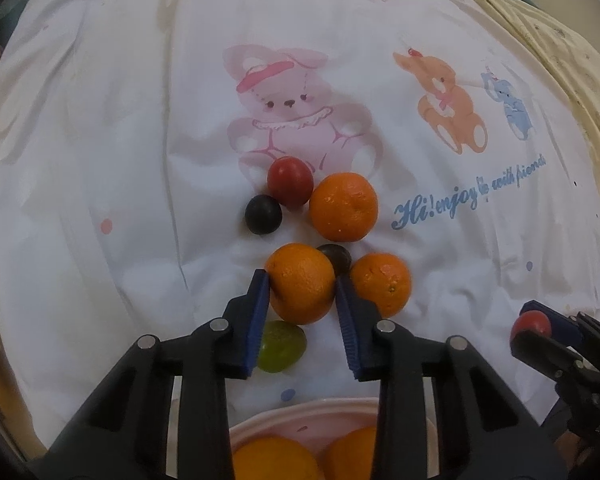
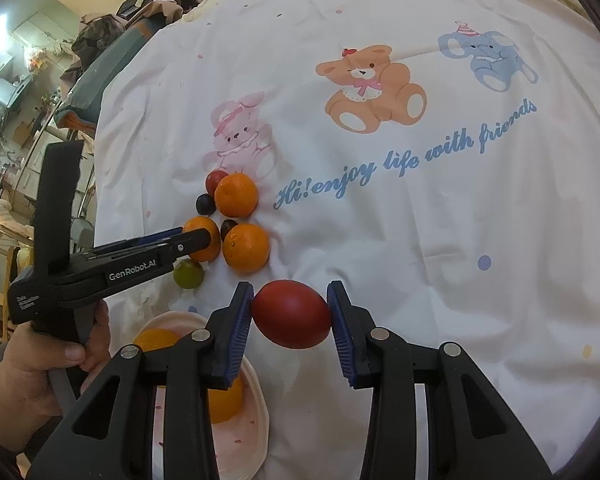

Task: Organize fruits
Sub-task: 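Place the mandarin and red tomato on the plate with both grippers, then move both open grippers back toward the remaining fruit cluster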

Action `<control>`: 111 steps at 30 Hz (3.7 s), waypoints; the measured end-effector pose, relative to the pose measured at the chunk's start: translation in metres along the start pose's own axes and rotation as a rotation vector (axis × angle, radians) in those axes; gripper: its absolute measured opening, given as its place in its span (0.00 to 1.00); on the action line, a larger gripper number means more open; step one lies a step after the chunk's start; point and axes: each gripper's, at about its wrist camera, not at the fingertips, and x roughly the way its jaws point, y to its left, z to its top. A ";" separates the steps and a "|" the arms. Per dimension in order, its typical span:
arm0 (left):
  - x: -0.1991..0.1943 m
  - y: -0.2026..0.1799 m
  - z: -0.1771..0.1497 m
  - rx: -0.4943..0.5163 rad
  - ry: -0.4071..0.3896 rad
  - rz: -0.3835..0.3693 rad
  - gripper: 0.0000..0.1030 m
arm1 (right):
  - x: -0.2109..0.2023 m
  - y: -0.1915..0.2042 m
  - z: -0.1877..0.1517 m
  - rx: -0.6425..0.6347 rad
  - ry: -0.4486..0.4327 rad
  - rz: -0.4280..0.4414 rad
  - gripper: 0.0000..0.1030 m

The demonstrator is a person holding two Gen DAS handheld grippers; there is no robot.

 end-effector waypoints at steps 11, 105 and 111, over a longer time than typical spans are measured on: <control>-0.056 -0.002 -0.005 0.017 -0.109 0.029 0.28 | -0.003 0.004 0.000 -0.027 -0.011 -0.015 0.39; -0.100 0.056 -0.147 -0.091 -0.112 0.031 0.68 | -0.021 0.036 -0.071 0.003 -0.002 0.075 0.74; -0.109 0.059 -0.142 -0.106 -0.163 0.072 0.76 | -0.029 0.035 -0.068 0.008 -0.038 0.085 0.77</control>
